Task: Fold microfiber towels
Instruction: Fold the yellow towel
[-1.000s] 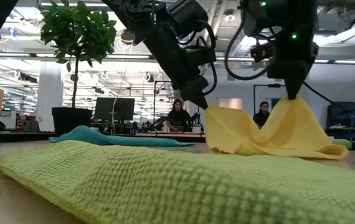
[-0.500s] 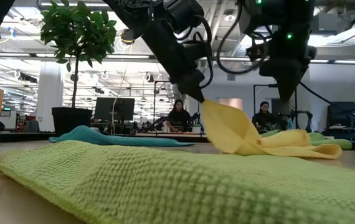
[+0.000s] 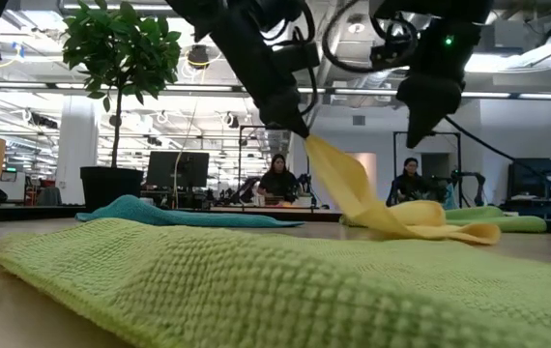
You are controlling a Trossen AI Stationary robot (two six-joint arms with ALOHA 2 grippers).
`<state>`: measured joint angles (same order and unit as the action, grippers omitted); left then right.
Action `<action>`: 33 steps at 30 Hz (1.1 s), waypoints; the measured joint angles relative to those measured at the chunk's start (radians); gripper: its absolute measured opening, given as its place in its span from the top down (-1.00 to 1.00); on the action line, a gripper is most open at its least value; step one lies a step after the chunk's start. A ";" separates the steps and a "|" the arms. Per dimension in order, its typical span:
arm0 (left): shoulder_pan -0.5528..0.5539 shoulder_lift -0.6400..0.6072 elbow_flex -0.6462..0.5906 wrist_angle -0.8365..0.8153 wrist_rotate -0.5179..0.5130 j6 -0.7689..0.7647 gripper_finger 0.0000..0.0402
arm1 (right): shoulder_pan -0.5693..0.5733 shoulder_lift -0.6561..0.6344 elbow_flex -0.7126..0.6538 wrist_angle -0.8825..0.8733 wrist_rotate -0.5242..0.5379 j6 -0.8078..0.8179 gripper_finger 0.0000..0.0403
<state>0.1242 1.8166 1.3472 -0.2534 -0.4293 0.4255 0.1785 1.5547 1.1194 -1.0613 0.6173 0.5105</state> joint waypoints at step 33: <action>-0.008 -0.001 0.000 0.009 0.048 0.068 1.00 | -0.149 0.005 -0.145 0.711 0.012 -0.650 0.41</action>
<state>0.1164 1.8156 1.3472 -0.2445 -0.3817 0.4931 0.0296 1.5593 0.9749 -0.3506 0.6289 -0.1396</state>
